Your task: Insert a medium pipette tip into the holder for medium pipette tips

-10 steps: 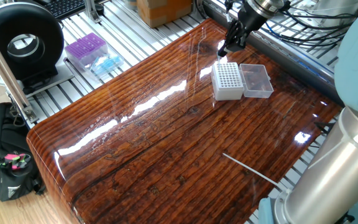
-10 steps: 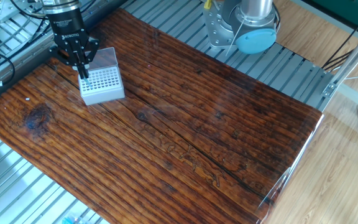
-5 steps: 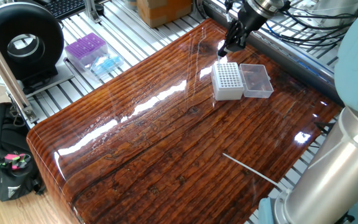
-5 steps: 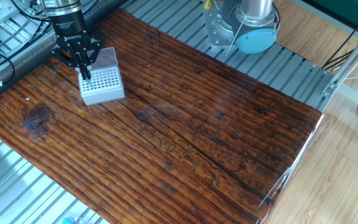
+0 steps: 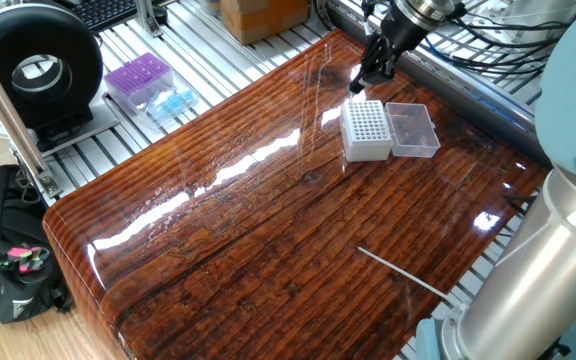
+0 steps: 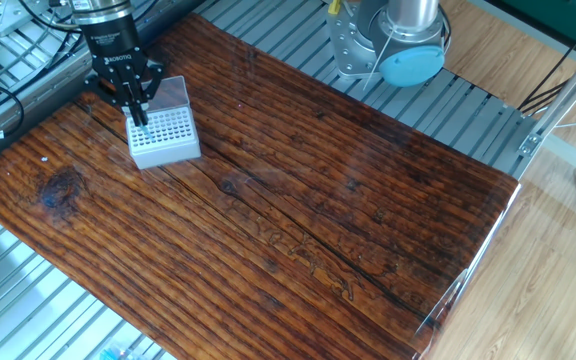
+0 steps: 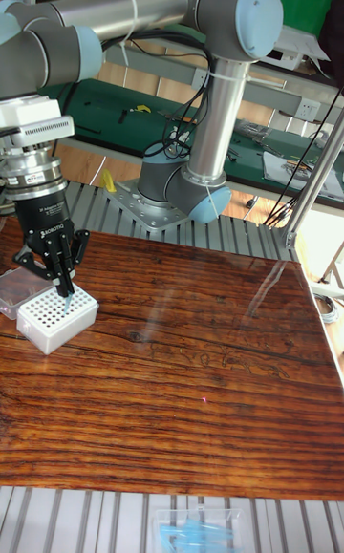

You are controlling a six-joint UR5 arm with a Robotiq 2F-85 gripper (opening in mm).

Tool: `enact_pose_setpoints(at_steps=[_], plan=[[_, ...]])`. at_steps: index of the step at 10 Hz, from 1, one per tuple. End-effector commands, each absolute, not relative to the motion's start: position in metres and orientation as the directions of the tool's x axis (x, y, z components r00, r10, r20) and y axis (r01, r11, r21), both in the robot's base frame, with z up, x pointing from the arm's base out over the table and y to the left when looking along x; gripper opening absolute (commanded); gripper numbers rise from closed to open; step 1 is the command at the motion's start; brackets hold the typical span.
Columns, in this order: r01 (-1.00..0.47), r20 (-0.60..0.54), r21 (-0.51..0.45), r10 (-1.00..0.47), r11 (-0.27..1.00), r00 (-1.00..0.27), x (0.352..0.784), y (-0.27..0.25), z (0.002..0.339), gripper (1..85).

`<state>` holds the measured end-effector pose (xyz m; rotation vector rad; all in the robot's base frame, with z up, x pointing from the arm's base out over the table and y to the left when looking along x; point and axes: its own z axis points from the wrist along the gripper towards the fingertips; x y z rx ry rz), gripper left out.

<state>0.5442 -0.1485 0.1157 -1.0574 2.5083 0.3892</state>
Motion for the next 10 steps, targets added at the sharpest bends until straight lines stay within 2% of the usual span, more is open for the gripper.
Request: enact_pose_setpoints(at_steps=[1,10], plan=[[-0.726,-0.463,0.104,-0.612,0.680,-0.641,0.5456,-0.1480,0.1196,1.0],[-0.725,-0.464,0.103,-0.612,0.681,-0.640,0.5470,-0.1487,0.1169,1.0]])
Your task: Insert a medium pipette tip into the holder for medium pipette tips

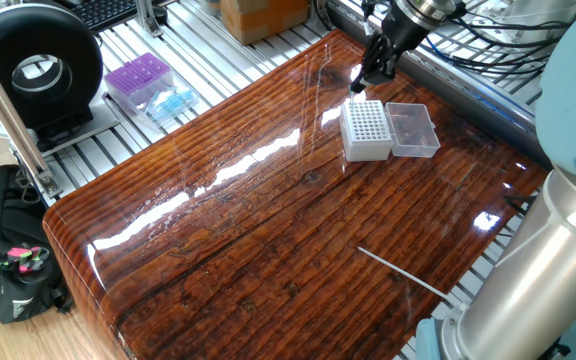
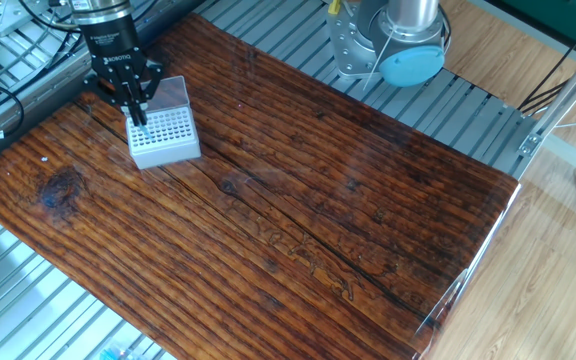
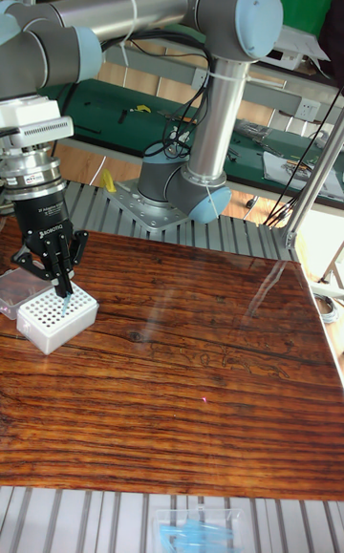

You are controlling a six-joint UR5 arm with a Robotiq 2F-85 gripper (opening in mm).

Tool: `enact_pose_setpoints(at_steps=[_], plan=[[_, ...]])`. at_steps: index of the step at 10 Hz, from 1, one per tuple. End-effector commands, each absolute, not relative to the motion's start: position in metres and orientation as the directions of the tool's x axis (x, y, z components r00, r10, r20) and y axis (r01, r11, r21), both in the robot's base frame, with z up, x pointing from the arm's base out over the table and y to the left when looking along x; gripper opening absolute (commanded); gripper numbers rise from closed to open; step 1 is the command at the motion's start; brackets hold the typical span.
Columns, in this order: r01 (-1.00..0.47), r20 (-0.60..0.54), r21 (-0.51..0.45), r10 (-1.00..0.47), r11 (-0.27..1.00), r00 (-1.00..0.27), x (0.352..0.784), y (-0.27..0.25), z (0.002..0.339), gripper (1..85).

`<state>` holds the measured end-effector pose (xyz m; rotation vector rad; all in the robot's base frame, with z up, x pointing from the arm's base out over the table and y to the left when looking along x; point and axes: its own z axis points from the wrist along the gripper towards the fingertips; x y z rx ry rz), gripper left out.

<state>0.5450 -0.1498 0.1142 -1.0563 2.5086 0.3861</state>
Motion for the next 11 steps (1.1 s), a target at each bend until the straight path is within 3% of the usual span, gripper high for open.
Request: enact_pose_setpoints(at_steps=[1,11], plan=[[-0.727,-0.461,0.105,-0.614,0.678,-0.640,0.546,-0.149,0.116,1.0],[-0.730,-0.429,0.116,-0.629,0.674,-0.649,0.543,-0.153,0.101,1.0]])
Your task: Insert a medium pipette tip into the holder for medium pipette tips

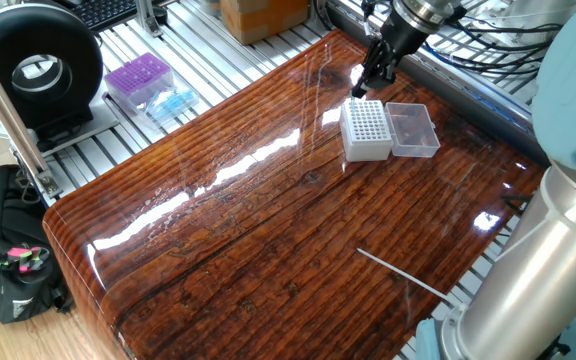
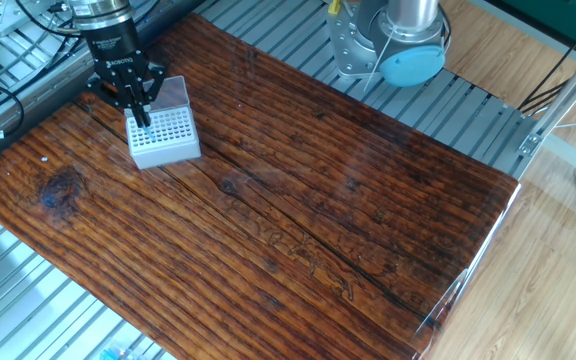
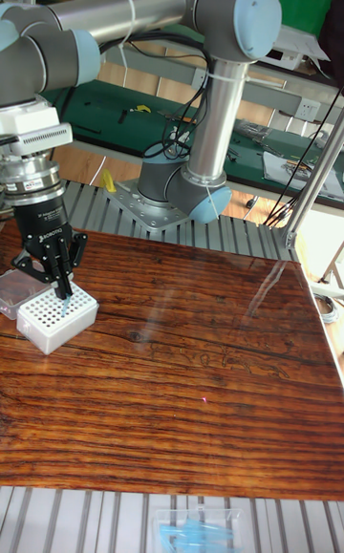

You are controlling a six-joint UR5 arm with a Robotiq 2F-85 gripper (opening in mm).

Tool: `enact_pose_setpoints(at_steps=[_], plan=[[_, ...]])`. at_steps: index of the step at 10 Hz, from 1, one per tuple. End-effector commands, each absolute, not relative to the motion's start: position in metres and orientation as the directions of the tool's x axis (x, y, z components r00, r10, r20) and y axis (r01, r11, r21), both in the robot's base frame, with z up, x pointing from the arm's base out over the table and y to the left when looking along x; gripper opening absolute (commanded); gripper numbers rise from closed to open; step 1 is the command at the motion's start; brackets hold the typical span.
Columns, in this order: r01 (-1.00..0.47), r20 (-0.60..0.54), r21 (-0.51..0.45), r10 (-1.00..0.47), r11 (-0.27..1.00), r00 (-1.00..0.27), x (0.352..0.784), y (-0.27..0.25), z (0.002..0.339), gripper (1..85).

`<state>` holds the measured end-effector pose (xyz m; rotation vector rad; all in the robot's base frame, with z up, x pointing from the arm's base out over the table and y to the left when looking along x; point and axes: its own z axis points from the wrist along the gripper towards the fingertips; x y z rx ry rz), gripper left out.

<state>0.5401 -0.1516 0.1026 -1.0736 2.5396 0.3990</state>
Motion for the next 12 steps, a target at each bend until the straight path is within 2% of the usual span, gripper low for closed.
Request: enact_pose_setpoints(at_steps=[1,4,7,12], plan=[[-0.732,-0.425,0.115,-0.633,0.671,-0.647,0.543,-0.153,0.100,1.0],[-0.735,-0.382,0.093,-0.657,0.672,-0.649,0.539,-0.167,0.099,1.0],[-0.744,-0.382,0.094,-0.666,0.662,-0.641,0.539,-0.167,0.100,8.0],[-0.769,-0.397,0.099,-0.683,0.632,-0.613,0.541,-0.166,0.105,33.3]])
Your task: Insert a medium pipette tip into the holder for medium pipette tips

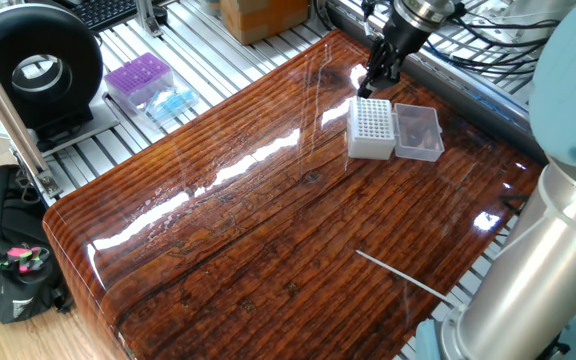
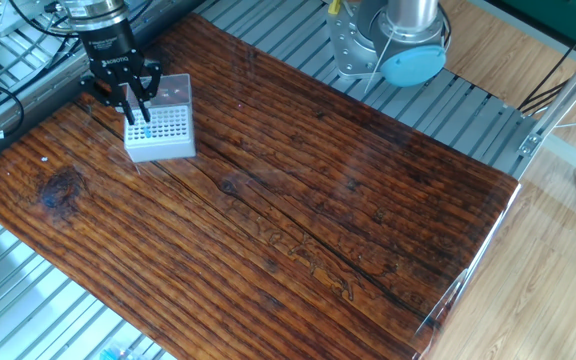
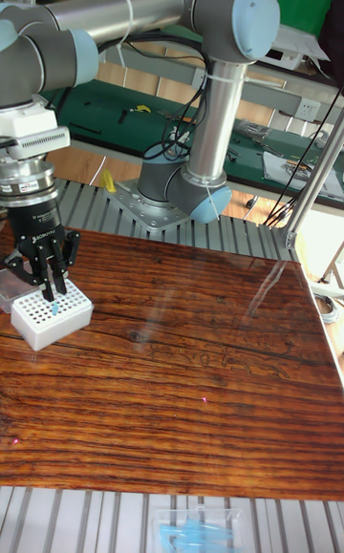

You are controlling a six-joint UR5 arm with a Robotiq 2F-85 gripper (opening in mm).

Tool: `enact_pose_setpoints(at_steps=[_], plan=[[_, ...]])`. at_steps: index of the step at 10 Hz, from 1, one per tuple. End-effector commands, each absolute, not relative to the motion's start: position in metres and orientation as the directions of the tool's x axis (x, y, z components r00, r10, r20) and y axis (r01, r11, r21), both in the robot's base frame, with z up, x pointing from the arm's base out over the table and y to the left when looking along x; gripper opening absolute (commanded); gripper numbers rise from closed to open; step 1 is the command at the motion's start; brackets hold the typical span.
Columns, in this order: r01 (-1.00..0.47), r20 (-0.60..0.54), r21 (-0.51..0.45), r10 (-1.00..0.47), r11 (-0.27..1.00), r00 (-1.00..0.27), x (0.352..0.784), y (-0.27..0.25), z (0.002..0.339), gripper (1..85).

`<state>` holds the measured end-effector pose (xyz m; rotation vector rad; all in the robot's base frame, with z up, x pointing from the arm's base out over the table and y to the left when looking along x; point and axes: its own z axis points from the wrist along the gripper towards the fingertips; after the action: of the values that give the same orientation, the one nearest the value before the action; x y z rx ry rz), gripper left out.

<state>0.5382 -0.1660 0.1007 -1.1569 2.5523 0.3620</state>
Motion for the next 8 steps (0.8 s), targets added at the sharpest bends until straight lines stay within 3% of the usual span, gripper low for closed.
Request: enact_pose_setpoints(at_steps=[1,4,6,7,8], plan=[[-0.768,-0.396,0.098,-0.683,0.633,-0.614,0.541,-0.166,0.106,36.3],[-0.738,-0.354,0.083,-0.672,0.670,-0.650,0.541,-0.171,0.111,39.0],[-0.642,-0.328,0.101,-0.583,0.760,-0.743,0.547,-0.161,0.117,38.3],[-0.514,-0.294,0.116,-0.465,0.850,-0.835,0.549,-0.153,0.119,34.7],[-0.411,-0.232,0.097,-0.381,0.907,-0.895,0.546,-0.150,0.123,24.7]])
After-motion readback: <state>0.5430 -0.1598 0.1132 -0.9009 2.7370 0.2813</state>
